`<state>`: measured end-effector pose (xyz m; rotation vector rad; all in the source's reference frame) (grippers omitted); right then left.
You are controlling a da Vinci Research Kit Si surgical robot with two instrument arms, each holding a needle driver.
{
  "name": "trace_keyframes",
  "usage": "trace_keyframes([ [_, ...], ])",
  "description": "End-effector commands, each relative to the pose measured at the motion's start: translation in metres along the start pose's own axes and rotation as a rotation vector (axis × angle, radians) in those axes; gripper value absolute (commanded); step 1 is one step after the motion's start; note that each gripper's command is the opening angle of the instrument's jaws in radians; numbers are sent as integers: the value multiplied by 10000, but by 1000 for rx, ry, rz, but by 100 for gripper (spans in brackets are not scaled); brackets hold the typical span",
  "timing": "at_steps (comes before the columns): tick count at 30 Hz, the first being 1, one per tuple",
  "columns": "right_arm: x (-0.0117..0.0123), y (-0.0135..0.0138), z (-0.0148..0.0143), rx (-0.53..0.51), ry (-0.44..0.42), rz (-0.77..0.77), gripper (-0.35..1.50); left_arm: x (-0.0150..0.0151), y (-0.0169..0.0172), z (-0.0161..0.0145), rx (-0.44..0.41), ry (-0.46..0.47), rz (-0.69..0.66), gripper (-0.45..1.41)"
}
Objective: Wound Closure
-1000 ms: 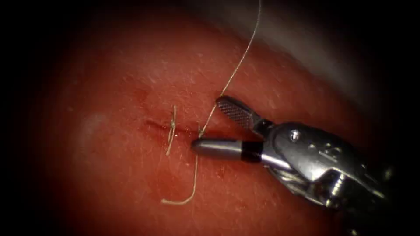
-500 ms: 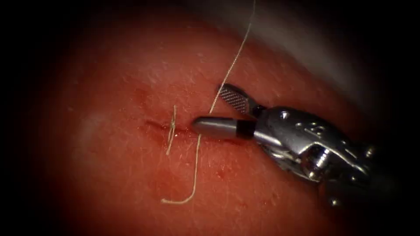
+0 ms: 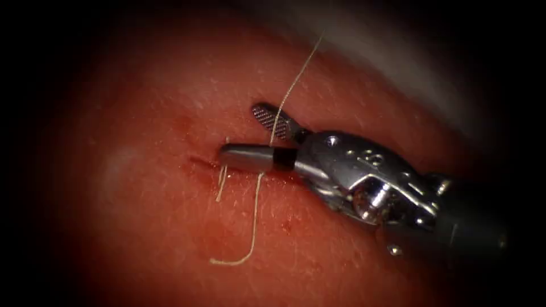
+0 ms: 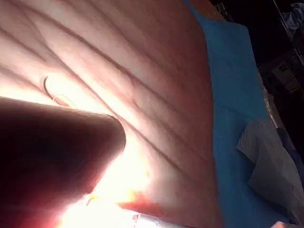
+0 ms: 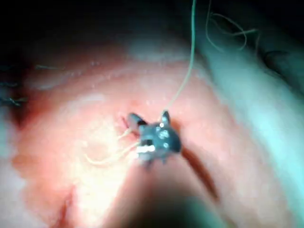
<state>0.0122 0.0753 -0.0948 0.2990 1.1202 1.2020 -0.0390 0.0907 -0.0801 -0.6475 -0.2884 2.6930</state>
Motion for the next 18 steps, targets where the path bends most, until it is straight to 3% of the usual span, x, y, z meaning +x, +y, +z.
trace_keyframes([
  [1,0,2,11,3,5,-2,135,5,-1,3,0,5,5,-35],
  [15,-1,-8,38,45,29,-1,131,8,11,-15,-3,27,-2,-35],
  [18,-1,-9,36,48,28,-2,116,8,12,-14,0,28,-3,-35],
])
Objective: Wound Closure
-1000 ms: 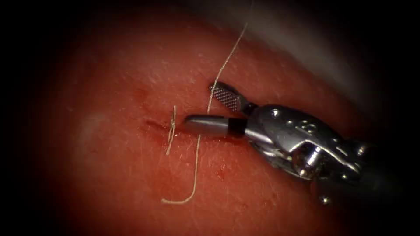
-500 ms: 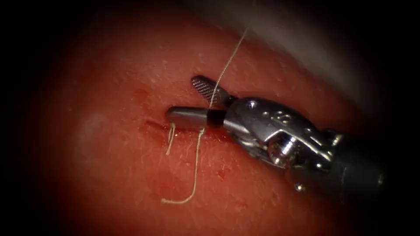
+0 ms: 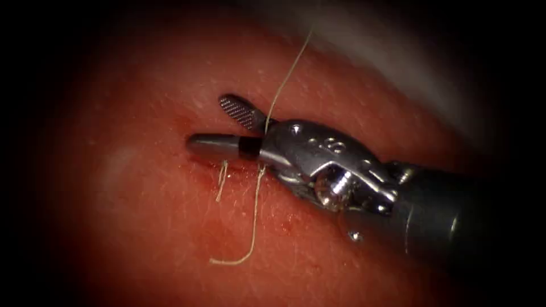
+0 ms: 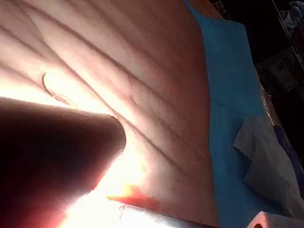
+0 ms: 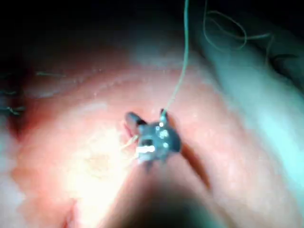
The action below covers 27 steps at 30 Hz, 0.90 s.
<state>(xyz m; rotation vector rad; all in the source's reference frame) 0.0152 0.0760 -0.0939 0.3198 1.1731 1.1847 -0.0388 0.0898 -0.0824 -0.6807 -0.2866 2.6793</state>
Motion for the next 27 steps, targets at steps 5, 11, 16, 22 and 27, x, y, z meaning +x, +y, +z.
trace_keyframes([
  [5,-7,1,2,20,-7,-9,37,5,-1,7,3,3,6,-35],
  [11,0,-1,-9,71,-6,20,-35,6,8,5,8,-1,8,-35],
  [16,20,-4,-16,79,90,-68,-35,5,17,2,5,2,13,-35],
  [22,31,3,-39,74,147,-122,130,0,34,17,3,6,14,-35],
  [27,26,15,-100,39,85,-119,135,-8,63,56,1,16,23,-35],
])
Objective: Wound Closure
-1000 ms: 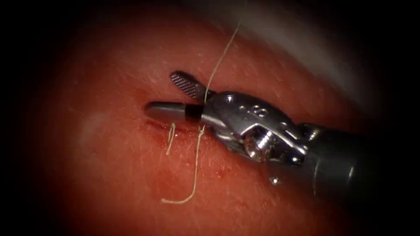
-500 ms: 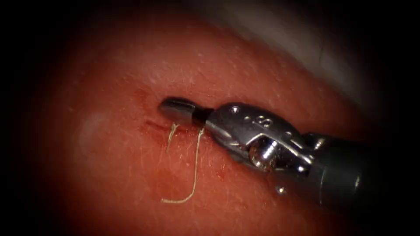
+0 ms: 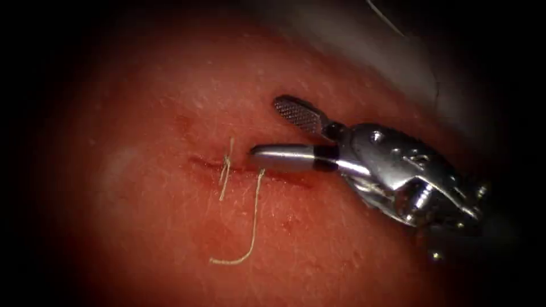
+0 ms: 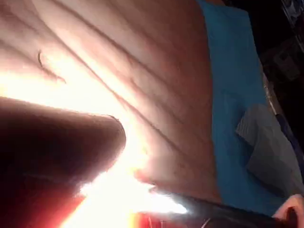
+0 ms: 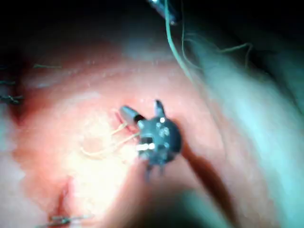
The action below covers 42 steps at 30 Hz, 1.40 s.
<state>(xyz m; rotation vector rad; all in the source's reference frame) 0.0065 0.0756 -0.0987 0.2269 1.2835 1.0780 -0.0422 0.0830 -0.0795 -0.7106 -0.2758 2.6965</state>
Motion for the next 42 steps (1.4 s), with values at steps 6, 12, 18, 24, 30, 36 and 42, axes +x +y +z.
trace_keyframes([
  [6,-3,-2,-79,18,-35,3,131,-17,55,64,-57,-17,-15,-35],
  [12,-1,-24,-86,51,-47,7,133,-36,82,96,-84,-40,-37,-35],
  [18,-15,-55,-67,138,-73,-5,131,-31,65,108,-94,-47,-137,47],
  [24,-48,-59,-67,132,-180,7,131,-33,36,118,-52,44,-179,46],
  [30,-52,-72,-60,161,-186,45,133,-39,37,117,-55,115,-161,60],
  [36,-36,-51,-86,191,-182,61,131,-60,35,73,-191,141,-252,78],
  [42,-20,-77,-72,195,-127,82,131,-75,57,13,-223,145,-256,78],
])
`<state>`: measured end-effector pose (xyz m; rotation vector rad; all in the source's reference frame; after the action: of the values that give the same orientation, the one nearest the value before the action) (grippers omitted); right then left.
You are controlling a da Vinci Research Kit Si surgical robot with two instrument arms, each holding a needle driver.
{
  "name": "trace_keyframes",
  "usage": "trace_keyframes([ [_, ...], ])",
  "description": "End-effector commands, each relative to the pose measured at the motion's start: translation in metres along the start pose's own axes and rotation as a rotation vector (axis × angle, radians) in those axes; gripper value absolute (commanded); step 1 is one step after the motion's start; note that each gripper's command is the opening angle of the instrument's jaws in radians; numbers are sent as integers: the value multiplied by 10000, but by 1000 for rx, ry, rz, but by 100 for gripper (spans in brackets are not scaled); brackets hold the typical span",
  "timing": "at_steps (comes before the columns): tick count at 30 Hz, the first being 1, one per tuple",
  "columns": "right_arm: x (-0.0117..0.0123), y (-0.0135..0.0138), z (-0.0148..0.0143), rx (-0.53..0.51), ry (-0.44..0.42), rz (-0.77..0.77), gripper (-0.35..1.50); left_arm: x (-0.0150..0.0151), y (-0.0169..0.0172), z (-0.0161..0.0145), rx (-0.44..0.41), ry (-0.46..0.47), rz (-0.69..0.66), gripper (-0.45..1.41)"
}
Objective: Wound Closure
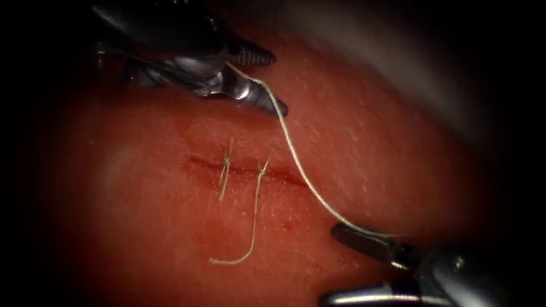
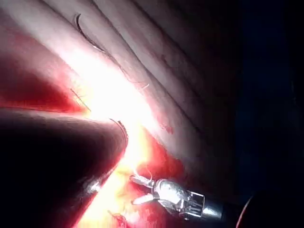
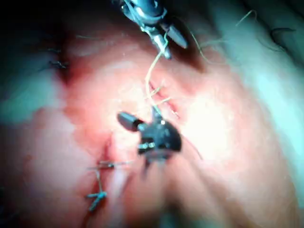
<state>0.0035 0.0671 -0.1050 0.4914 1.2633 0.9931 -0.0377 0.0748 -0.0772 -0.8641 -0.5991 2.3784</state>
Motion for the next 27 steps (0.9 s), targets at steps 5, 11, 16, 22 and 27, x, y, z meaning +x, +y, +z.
trace_keyframes([
  [5,8,-8,10,13,10,5,131,-31,32,-33,-19,-4,74,78],
  [11,35,17,-6,-33,49,-21,131,-85,61,-74,-56,-30,142,78],
  [16,26,15,-9,-51,26,-62,131,-122,88,-99,-77,-43,175,78],
  [22,28,19,-29,-87,-89,-164,131,-132,116,-120,-152,-41,185,78],
  [27,11,7,-9,-64,-123,-240,130,-113,121,-85,-84,-8,167,71],
])
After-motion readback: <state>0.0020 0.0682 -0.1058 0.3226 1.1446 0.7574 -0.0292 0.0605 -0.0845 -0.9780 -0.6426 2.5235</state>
